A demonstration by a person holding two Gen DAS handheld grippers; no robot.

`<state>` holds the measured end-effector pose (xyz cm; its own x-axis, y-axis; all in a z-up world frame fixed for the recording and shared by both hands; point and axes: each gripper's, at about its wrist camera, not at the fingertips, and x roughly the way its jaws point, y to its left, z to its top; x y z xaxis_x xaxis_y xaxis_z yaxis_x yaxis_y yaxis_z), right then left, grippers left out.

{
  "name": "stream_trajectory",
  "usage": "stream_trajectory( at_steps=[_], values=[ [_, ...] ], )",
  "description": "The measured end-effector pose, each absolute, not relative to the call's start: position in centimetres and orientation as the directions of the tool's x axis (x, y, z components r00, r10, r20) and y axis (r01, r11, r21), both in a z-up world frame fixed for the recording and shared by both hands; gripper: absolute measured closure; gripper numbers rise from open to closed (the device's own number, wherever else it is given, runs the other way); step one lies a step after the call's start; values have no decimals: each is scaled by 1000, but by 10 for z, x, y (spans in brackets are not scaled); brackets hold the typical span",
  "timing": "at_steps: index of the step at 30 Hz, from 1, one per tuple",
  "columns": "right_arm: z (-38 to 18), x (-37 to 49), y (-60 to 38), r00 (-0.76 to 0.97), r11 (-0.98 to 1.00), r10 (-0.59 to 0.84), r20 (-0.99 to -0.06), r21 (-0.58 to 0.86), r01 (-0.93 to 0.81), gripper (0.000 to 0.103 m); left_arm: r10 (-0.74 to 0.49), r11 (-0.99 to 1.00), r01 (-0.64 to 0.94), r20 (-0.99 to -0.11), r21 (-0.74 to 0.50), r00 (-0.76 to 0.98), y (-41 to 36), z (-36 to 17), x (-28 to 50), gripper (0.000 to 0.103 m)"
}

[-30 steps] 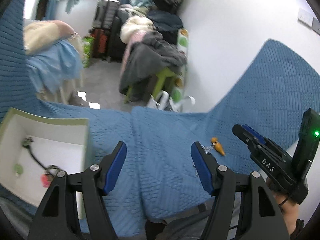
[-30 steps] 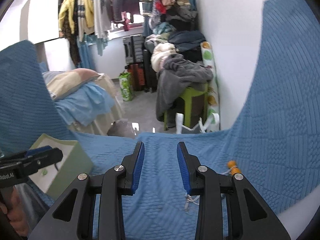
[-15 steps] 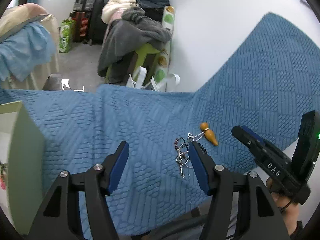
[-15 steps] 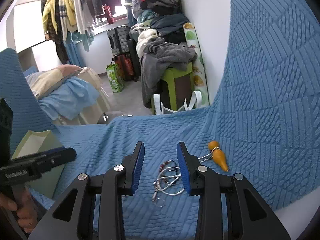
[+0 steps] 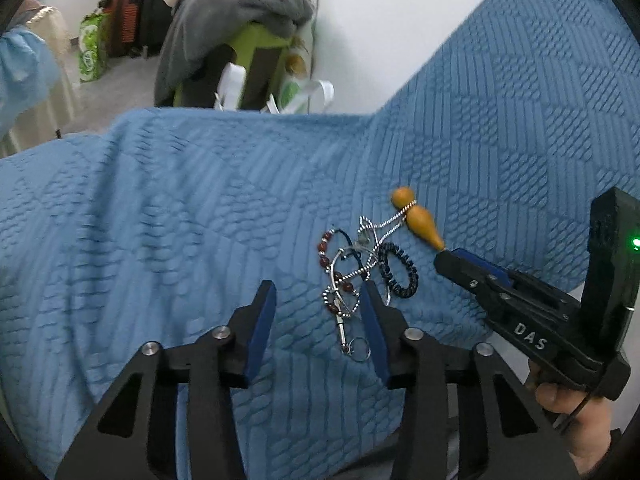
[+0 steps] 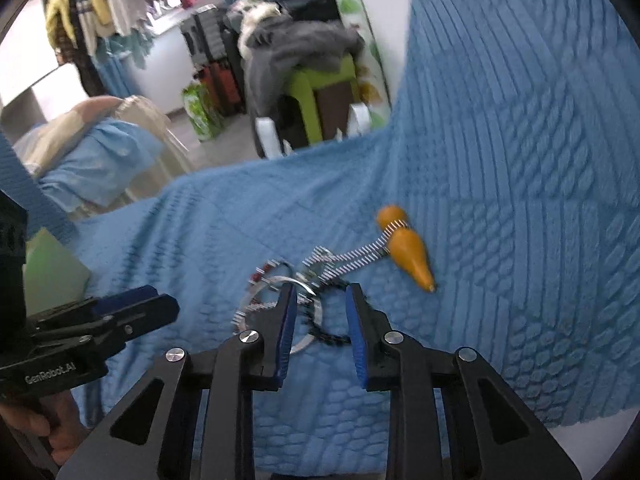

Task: Organize jewelry
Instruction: 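Grasp the silver ring chain with the left tool while the right tool grasps the black coiled bracelet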

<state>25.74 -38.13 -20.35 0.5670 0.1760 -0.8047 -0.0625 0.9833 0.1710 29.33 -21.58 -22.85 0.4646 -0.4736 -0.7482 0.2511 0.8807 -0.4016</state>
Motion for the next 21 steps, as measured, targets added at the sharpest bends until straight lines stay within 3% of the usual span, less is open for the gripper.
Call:
stream_trajectory(
  at_steps=[5,15,18,21],
  values=[
    [-226,268,-388,509,989,142,-849,139,-45,85,-477,878,274,-759,-393,442,-231,-240,310,65],
    [-243,281,-371,476,994,87,-875,41,-106,85,-463,877,336,-789,-343,404,-250,-256,321,85],
    [-244,282,-369,485,993,81,-871,27,-117,85,-454,879,347,-796,-326,401,-254,-259,323,85],
    [-244,284,-368,476,992,107,-873,60,-112,94,-455,876,360,-796,-320,399,-260,-260,325,86]
  ],
)
